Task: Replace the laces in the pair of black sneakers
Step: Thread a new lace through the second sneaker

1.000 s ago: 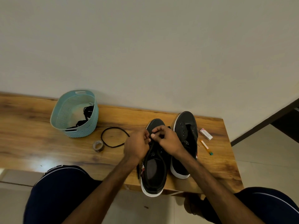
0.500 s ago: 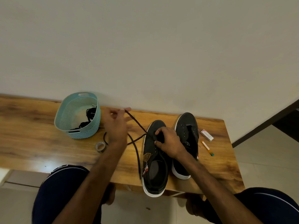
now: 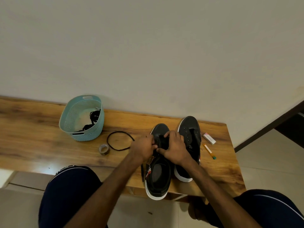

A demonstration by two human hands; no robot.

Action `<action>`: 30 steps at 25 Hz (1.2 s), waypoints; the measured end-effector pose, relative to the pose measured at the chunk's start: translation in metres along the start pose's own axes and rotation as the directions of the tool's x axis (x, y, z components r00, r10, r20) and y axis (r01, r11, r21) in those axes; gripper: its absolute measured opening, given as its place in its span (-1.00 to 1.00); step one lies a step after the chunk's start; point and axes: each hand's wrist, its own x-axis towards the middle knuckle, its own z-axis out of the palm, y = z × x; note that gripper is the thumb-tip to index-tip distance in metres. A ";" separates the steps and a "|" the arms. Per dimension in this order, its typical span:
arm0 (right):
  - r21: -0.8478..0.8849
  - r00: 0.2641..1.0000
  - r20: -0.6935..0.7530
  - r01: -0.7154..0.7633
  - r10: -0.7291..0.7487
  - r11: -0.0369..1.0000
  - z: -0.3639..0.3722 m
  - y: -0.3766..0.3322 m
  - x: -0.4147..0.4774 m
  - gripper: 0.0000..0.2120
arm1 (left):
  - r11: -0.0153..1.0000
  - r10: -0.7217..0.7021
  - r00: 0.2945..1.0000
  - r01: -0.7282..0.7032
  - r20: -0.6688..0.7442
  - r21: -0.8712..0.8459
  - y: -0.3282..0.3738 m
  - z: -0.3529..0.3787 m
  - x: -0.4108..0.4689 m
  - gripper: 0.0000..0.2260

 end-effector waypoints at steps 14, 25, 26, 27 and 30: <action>-0.061 0.997 -0.015 -0.079 0.078 0.995 0.002 0.000 -0.003 -0.35 | -0.433 -0.493 0.837 -0.473 -0.238 -0.767 -0.069 -0.131 -0.046 -0.93; -0.088 0.997 -0.029 -0.070 0.068 0.994 0.006 -0.003 -0.008 -0.35 | -0.519 -0.284 0.874 -0.486 -0.394 -0.703 -0.105 -0.140 -0.075 -0.80; -0.105 0.998 -0.037 -0.055 0.052 0.993 0.005 -0.004 -0.009 -0.36 | -0.345 -0.294 0.882 -0.457 -0.368 -0.820 -0.101 -0.138 -0.073 -0.79; -0.136 0.998 -0.055 -0.013 0.006 0.991 0.003 -0.007 -0.011 -0.38 | -0.026 -0.299 0.880 -0.395 -0.370 -0.918 -0.094 -0.134 -0.069 -0.77; -0.324 0.954 0.006 0.285 -0.299 0.902 0.005 -0.026 -0.027 -0.60 | 0.908 -0.035 0.963 -0.081 -0.268 -0.410 -0.076 -0.105 -0.054 -0.77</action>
